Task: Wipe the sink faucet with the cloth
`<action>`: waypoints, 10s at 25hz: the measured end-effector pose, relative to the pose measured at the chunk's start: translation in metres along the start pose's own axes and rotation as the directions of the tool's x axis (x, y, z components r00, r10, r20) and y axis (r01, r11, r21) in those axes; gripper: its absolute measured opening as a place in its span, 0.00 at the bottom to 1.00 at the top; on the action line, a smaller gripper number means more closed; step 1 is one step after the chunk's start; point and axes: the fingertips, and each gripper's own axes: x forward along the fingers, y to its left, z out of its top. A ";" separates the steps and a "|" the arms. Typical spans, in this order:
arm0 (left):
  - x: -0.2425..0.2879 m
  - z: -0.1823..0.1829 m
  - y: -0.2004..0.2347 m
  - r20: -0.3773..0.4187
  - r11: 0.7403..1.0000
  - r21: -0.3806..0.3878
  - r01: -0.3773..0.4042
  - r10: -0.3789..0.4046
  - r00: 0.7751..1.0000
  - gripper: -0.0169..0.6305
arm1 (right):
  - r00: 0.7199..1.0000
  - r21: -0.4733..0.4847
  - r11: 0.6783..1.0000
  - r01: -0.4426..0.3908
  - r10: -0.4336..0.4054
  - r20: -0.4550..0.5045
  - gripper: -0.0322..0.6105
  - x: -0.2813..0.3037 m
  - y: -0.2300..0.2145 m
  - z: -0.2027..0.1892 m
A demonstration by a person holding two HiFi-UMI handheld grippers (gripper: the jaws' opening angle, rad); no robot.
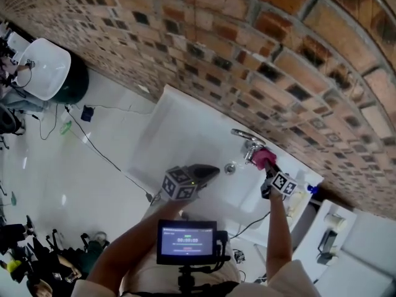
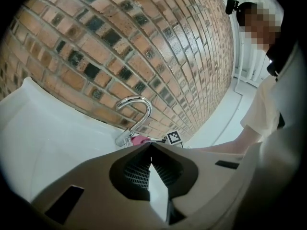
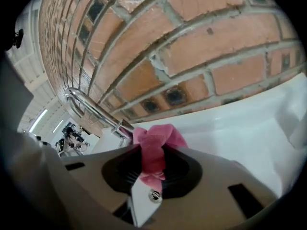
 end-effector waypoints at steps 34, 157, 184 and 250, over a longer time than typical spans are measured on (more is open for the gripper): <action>-0.010 -0.007 -0.005 -0.020 0.998 0.036 -0.044 0.045 0.999 0.04 | 0.949 -0.058 0.965 -0.257 0.241 -0.206 0.21 0.031 0.064 -0.006; -0.064 0.064 -0.005 0.207 0.972 0.202 -0.121 0.078 0.975 0.04 | 0.921 -0.282 0.958 -0.059 0.161 0.355 0.21 -0.092 0.178 0.024; -0.053 0.047 -0.003 0.151 0.974 0.190 -0.122 0.094 0.984 0.04 | 0.921 -0.178 0.963 0.203 -0.126 0.368 0.21 -0.100 0.043 0.064; -0.068 0.028 0.020 0.119 0.986 0.076 -0.149 0.139 0.983 0.04 | 0.978 -0.182 0.964 -0.193 0.173 -0.116 0.21 0.056 0.029 -0.014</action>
